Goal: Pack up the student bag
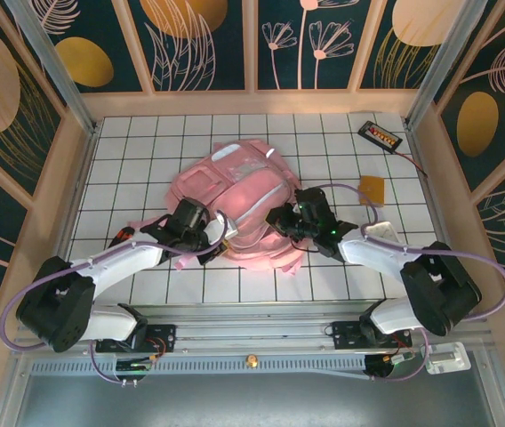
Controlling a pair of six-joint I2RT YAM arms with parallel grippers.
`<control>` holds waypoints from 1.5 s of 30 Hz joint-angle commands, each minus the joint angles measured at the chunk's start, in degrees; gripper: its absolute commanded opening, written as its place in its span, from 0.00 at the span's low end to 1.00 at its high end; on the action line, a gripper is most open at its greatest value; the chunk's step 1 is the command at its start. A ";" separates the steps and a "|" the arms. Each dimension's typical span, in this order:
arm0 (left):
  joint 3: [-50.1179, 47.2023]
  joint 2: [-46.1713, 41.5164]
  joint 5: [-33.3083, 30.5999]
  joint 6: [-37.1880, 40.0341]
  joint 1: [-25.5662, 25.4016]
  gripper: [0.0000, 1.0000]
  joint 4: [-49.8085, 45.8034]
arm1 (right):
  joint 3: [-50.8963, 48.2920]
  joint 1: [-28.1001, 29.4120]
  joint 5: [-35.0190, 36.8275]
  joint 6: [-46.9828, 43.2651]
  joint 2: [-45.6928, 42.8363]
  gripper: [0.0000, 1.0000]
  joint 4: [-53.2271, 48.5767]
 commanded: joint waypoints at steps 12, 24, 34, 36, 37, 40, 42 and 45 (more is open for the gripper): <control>0.15 -7.50 2.23 -3.99 -4.33 0.00 10.69 | 10.44 1.23 10.71 -14.92 -9.02 0.77 -26.19; 0.61 -6.19 3.05 -2.93 -4.33 0.00 11.03 | 9.80 -16.69 1.86 -25.70 -9.08 0.85 -33.91; 0.26 -5.96 3.41 -2.07 -4.33 0.00 10.40 | 5.55 -22.76 -12.67 -27.78 2.45 0.84 -16.13; 0.00 -6.04 3.41 -1.96 -4.31 0.00 10.41 | 5.41 -22.96 -14.03 -27.79 4.36 0.80 -13.50; -0.14 -6.04 3.32 -1.96 -4.30 0.00 10.35 | 5.36 -22.90 -14.45 -27.68 4.89 0.77 -12.32; -0.40 -5.96 3.06 -1.79 -4.31 0.00 9.77 | 4.61 -22.95 -15.76 -26.55 5.25 0.64 -8.84; -0.62 -5.74 3.05 -1.70 -4.26 0.00 9.15 | 3.35 -22.86 -17.14 -24.95 4.90 0.43 -5.73; -0.71 -5.26 2.82 -1.59 -4.33 0.00 7.82 | 0.59 -22.24 -18.20 -21.86 4.11 0.05 -1.21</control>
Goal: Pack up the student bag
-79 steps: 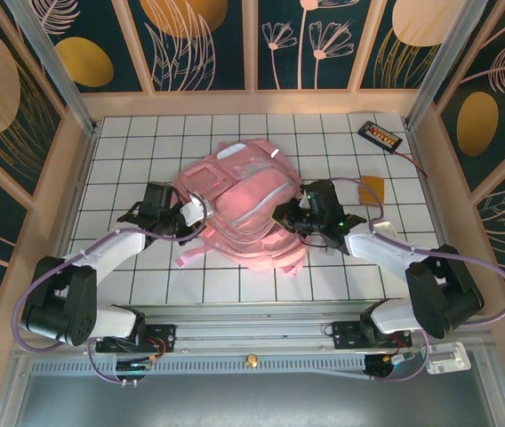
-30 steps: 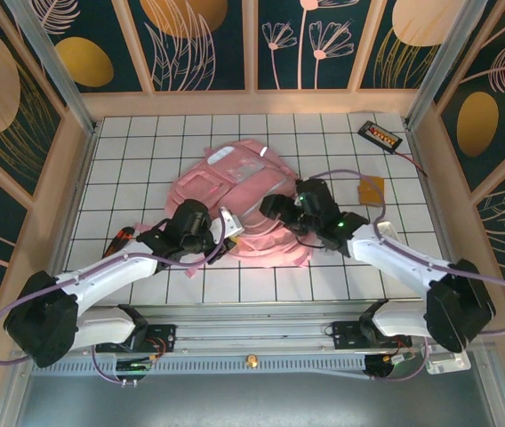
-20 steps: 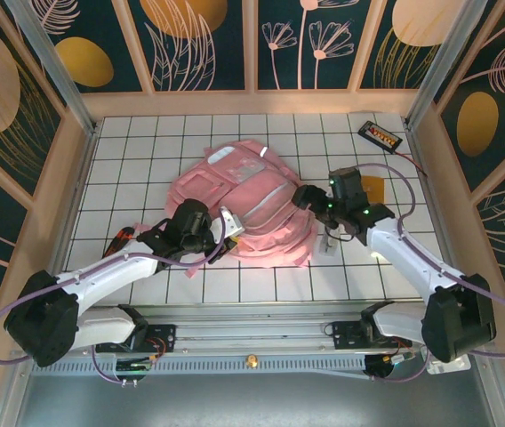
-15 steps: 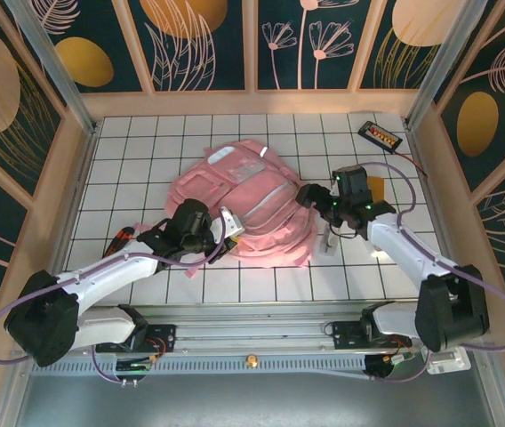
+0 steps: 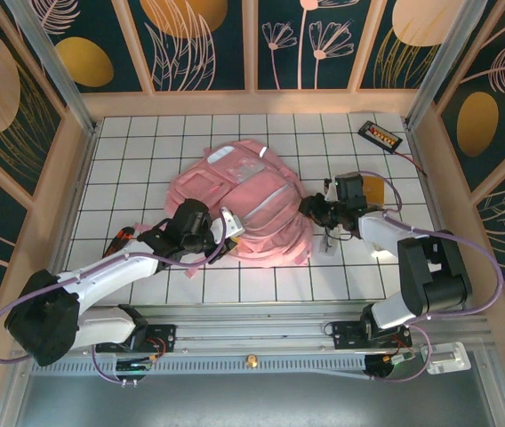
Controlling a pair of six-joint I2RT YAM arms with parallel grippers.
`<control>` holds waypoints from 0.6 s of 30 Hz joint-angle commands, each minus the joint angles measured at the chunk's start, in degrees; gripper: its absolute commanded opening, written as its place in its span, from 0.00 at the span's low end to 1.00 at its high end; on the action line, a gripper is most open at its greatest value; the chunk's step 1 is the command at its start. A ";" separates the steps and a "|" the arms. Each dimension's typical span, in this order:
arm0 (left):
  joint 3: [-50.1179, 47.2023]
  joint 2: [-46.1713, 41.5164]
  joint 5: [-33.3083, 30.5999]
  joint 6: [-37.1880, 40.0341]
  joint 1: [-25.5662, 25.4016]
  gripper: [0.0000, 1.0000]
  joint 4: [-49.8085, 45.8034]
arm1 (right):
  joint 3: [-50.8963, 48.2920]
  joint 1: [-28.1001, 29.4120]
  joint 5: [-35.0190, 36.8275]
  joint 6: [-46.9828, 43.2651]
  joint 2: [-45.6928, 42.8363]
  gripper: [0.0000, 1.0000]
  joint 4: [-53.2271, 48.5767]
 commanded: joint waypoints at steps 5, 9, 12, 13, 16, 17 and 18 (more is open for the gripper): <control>1.40 0.80 1.72 0.82 -0.44 0.00 -3.03 | -5.91 3.00 -2.91 7.01 -3.91 0.00 12.91; 4.41 1.66 -0.19 -0.66 -0.83 0.00 -9.13 | -7.61 4.27 -0.25 9.32 -7.44 0.00 13.14; 6.99 4.10 -0.42 -2.72 -1.63 0.00 -13.62 | -8.52 5.58 1.37 11.25 -9.59 0.00 13.75; 7.75 5.00 -0.52 -4.11 -2.12 0.00 -14.29 | -8.61 6.34 1.90 11.89 -9.92 0.00 14.07; 8.75 5.90 -0.61 -7.92 -3.75 0.00 -13.11 | -8.44 9.14 3.76 13.23 -10.50 0.00 14.55; 8.94 5.82 -0.21 -8.90 -4.23 0.00 -12.23 | -8.52 9.76 4.28 13.79 -10.61 0.00 14.83; 9.32 5.81 0.41 -10.14 -4.83 0.00 -11.25 | -8.59 10.53 4.93 14.50 -10.79 0.00 15.30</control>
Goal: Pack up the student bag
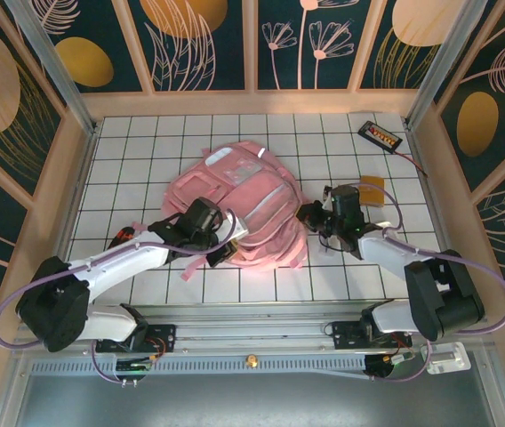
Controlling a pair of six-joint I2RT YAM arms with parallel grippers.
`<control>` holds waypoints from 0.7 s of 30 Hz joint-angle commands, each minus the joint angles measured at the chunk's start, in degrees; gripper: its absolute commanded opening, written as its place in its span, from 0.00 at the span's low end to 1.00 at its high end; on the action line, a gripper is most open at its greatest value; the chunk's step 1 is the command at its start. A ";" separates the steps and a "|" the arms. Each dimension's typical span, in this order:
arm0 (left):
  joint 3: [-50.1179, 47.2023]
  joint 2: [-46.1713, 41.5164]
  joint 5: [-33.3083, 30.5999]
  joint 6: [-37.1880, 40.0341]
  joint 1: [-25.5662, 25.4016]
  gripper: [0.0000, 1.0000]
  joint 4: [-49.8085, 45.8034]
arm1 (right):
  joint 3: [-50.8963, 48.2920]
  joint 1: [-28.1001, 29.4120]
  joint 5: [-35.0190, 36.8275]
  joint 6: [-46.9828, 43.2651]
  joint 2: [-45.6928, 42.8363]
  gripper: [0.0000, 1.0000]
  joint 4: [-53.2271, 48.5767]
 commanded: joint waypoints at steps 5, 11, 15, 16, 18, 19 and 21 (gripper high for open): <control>6.82 2.56 4.80 -8.20 -3.81 0.00 0.70 | -1.29 5.33 -0.53 5.18 -3.11 0.00 7.65; 11.53 6.92 6.18 -8.69 -5.85 0.00 -3.99 | -2.00 5.75 1.56 6.78 -3.82 0.00 8.93; 13.44 9.25 5.26 -9.24 -6.00 0.00 -7.17 | -1.62 5.79 2.59 5.75 -4.52 0.00 7.07; 13.35 9.02 5.01 -9.10 -6.00 0.00 -7.52 | -1.43 5.80 3.04 5.23 -4.86 0.00 6.14; 12.78 7.86 3.54 -8.90 -6.01 0.00 -7.96 | -1.30 5.60 3.83 4.55 -5.72 0.00 4.43; 12.75 7.25 2.35 -8.59 -5.95 0.00 -8.84 | -1.46 5.28 4.05 4.36 -6.30 0.00 3.85; 12.21 6.02 0.13 -7.75 -5.97 0.00 -10.45 | -1.75 4.39 4.28 3.91 -7.36 0.00 2.33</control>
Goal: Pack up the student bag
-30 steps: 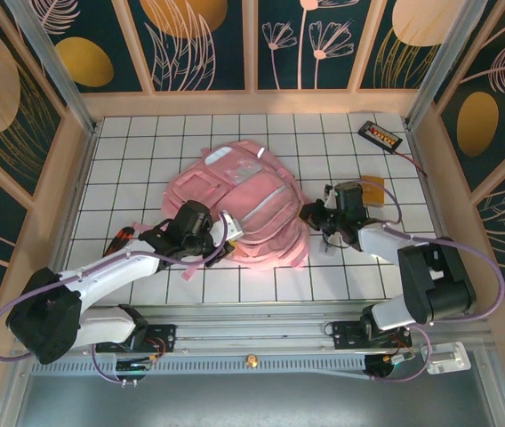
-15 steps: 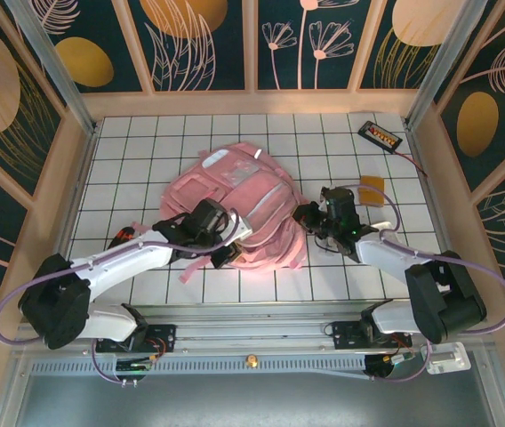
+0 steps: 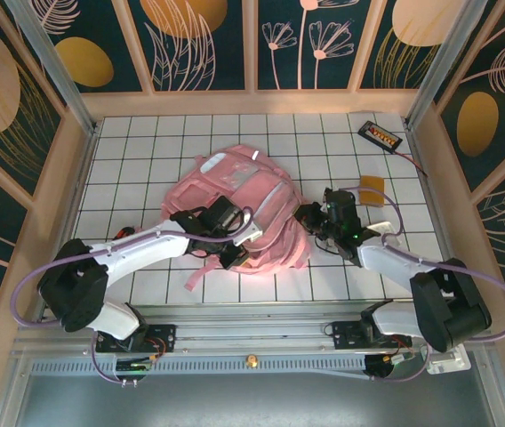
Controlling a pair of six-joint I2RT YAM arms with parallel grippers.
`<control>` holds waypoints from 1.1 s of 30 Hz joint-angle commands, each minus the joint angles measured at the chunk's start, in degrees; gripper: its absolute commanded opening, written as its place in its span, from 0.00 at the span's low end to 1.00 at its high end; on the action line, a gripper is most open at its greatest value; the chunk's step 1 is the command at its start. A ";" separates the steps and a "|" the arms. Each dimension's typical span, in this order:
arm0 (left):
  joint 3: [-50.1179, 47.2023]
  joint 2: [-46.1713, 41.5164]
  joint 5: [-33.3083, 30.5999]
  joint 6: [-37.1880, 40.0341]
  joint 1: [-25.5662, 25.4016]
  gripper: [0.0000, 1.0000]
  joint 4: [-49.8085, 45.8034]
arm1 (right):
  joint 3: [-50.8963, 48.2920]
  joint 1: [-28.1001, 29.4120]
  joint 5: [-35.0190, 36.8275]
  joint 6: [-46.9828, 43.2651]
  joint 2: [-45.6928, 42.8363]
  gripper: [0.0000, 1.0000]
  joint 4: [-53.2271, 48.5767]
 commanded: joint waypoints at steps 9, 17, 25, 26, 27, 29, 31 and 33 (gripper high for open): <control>-5.33 -11.48 -3.19 -9.72 1.11 0.80 14.53 | 6.32 -0.18 -1.91 -10.51 -6.23 0.41 -14.20; -14.40 -22.37 -2.31 -39.64 13.85 0.88 19.38 | 9.07 2.57 4.59 -13.41 -13.32 0.42 -26.40; -27.23 -28.99 -0.10 -62.18 19.31 0.77 30.45 | 15.94 18.85 15.37 -13.18 -9.42 0.57 -34.77; -28.44 -29.62 -0.01 -63.00 20.08 0.77 32.02 | 16.79 21.30 17.49 -12.42 -8.38 0.57 -35.34; -29.04 -29.79 -0.02 -63.28 20.65 0.76 33.06 | 17.47 23.89 19.36 -11.80 -7.33 0.57 -35.73; -28.95 -29.01 0.18 -63.49 21.67 0.76 33.75 | 18.74 27.11 21.43 -10.72 -5.09 0.57 -35.87; -29.01 -27.71 0.80 -64.13 22.48 0.75 36.18 | 19.70 29.56 22.54 -9.94 -3.00 0.57 -35.33; -29.20 -25.90 1.72 -65.19 23.76 0.74 39.05 | 20.81 31.71 23.42 -9.22 -0.97 0.57 -35.02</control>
